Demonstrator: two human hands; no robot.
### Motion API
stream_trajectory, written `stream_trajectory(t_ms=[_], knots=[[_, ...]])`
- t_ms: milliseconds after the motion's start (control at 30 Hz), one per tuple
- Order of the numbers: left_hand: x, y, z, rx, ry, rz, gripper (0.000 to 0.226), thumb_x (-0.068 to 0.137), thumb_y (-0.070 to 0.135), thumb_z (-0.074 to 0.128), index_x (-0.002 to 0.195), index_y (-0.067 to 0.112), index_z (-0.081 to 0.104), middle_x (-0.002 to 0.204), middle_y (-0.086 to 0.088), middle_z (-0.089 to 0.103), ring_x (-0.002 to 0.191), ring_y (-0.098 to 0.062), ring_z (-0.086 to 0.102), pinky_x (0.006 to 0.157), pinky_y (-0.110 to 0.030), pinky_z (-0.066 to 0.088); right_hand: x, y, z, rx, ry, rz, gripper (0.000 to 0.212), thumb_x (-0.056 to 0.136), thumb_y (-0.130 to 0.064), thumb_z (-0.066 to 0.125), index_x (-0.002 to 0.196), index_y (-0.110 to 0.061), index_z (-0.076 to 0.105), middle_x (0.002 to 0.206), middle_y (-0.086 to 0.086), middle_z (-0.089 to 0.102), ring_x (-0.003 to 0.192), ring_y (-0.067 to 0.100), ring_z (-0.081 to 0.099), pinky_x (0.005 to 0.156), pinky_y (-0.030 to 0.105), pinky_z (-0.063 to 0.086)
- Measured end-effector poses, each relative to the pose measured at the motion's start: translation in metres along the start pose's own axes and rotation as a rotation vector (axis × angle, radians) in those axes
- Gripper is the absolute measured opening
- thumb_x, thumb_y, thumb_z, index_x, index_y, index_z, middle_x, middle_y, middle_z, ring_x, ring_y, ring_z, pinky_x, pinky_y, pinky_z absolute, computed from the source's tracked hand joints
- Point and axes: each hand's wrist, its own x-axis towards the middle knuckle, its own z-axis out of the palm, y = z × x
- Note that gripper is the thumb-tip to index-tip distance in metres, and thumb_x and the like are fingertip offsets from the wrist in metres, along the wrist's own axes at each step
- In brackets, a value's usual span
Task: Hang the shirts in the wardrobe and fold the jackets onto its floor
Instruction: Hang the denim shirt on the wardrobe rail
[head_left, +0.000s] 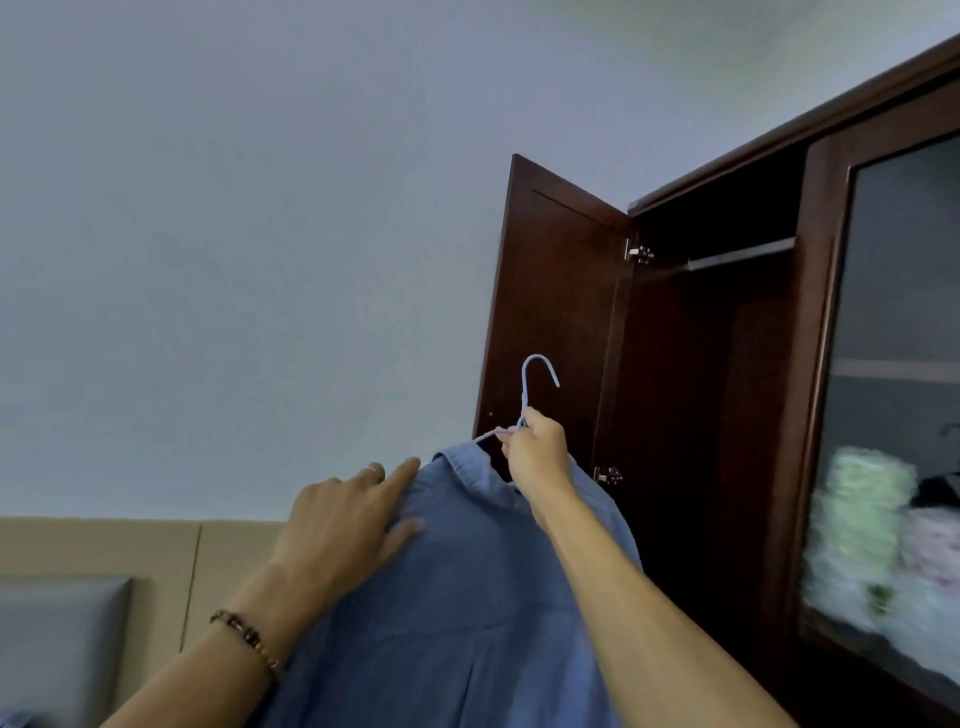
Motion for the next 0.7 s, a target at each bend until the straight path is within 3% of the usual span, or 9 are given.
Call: stream_trajectory(t_ms=[67,133,200,267,367,433,700], knots=[[0.041,0.021,0.025,0.070,-0.067,0.049,0.096,0.083,0.070,0.053,0.154,0.033,0.001,0.137,0.001,0.042,0.106,-0.027,0.062,0.073,-0.034,0.043,0.048,0.029,-0.016,-0.028,0.025,-0.031,0.032,0.092,-0.006,0.047,0.066,-0.024,0.040,0.070,-0.005,0.051,0.068,0.015,0.045,0.070,0.040,0.039],[0.089,0.039,0.050,0.118,-0.090,0.070,0.108,0.079,0.064,0.062,0.153,0.031,-0.009,0.140,-0.001,0.035,0.107,-0.026,0.061,0.076,-0.034,0.047,0.098,0.051,-0.031,-0.076,0.034,-0.037,0.029,0.093,-0.010,0.050,0.070,-0.026,0.042,0.074,-0.004,0.055,0.075,0.015,0.052,0.075,0.039,0.045],[0.136,0.059,0.074,0.147,-0.079,0.079,0.106,0.081,0.054,0.062,0.153,0.029,-0.012,0.140,-0.004,0.036,0.108,-0.025,0.060,0.080,-0.035,0.050,0.150,0.076,-0.046,-0.143,0.026,-0.028,0.012,0.092,-0.014,0.050,0.085,-0.023,0.052,0.091,0.001,0.066,0.091,0.018,0.061,0.084,0.039,0.051],[0.185,0.079,0.100,0.152,-0.047,0.082,0.104,0.082,0.049,0.059,0.154,0.026,-0.012,0.139,-0.005,0.038,0.111,-0.024,0.057,0.080,-0.035,0.049,0.199,0.092,-0.062,-0.193,0.037,-0.040,0.006,0.094,-0.014,0.049,0.097,-0.018,0.052,0.098,0.001,0.062,0.095,0.018,0.057,0.082,0.033,0.046],[0.249,0.101,0.133,0.124,-0.006,0.081,0.105,0.080,0.046,0.056,0.155,0.022,-0.013,0.141,-0.004,0.038,0.115,-0.024,0.054,0.079,-0.036,0.049,0.262,0.105,-0.080,-0.262,0.094,-0.074,0.027,0.099,-0.014,0.047,0.122,-0.004,0.056,0.118,0.009,0.064,0.114,0.026,0.058,0.090,0.033,0.042],[0.285,0.111,0.151,0.084,0.011,0.082,0.105,0.077,0.047,0.054,0.155,0.023,-0.013,0.142,-0.001,0.036,0.117,-0.023,0.051,0.082,-0.035,0.048,0.293,0.113,-0.088,-0.291,0.152,-0.098,0.036,0.100,-0.014,0.044,0.134,-0.006,0.053,0.126,0.011,0.063,0.122,0.028,0.055,0.096,0.033,0.042],[0.425,0.162,0.213,-0.137,0.130,0.166,0.101,0.080,0.049,0.052,0.156,0.022,-0.010,0.144,0.002,0.031,0.121,-0.019,0.047,0.088,-0.033,0.050,0.414,0.139,-0.140,-0.376,0.345,-0.178,0.038,0.098,-0.016,0.038,0.132,-0.005,0.053,0.121,0.016,0.063,0.116,0.030,0.058,0.098,0.039,0.047]])
